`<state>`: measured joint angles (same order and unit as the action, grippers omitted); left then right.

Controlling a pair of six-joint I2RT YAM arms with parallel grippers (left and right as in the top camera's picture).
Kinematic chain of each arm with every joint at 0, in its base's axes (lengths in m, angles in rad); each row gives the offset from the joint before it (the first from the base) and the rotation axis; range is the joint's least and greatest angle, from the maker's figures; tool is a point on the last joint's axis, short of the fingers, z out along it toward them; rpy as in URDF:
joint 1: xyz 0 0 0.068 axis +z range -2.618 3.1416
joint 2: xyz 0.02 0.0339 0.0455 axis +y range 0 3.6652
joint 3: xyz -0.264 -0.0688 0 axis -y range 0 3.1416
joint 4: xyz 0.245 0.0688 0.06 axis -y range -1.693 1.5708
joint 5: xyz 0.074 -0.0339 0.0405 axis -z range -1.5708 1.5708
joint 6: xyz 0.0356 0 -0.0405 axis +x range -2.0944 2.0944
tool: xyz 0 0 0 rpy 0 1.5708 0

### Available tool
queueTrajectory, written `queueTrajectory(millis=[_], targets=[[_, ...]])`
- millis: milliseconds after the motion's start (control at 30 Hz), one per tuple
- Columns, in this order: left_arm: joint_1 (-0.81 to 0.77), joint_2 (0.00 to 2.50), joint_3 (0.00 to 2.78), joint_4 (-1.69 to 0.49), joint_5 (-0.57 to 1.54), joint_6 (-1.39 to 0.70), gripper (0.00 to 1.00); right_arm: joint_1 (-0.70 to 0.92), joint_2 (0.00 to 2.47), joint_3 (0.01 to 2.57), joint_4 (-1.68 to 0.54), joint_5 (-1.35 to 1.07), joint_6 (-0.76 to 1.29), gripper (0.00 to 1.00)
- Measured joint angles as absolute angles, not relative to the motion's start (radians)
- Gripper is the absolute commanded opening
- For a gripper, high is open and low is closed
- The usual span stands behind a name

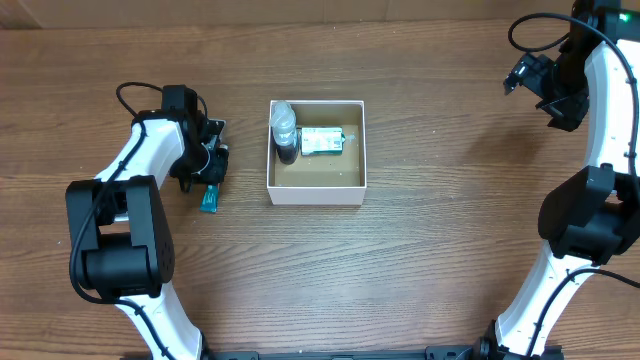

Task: Pack container
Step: 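Grasp the toothpaste tube with the left gripper and lift it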

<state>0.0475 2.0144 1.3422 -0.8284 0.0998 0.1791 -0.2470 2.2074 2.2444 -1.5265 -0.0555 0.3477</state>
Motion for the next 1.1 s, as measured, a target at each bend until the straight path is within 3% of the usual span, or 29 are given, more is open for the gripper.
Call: queueTrajectory(millis=[333, 867, 1100], targets=[[0.047, 2.026, 1.520, -1.024, 0.095, 0.101, 0.05, -0.247, 2.207, 2.244, -1.526, -0.056, 0.348, 1.00], [0.039, 2.030, 1.958, -1.360, 0.144, 0.065, 0.07, -0.247, 2.207, 2.244, -1.526, -0.056, 0.348, 1.00], [-0.040, 2.024, 2.168, -1.447, 0.158, 0.078, 0.08, -0.247, 2.207, 2.244, -1.526, -0.056, 0.348, 1.00]])
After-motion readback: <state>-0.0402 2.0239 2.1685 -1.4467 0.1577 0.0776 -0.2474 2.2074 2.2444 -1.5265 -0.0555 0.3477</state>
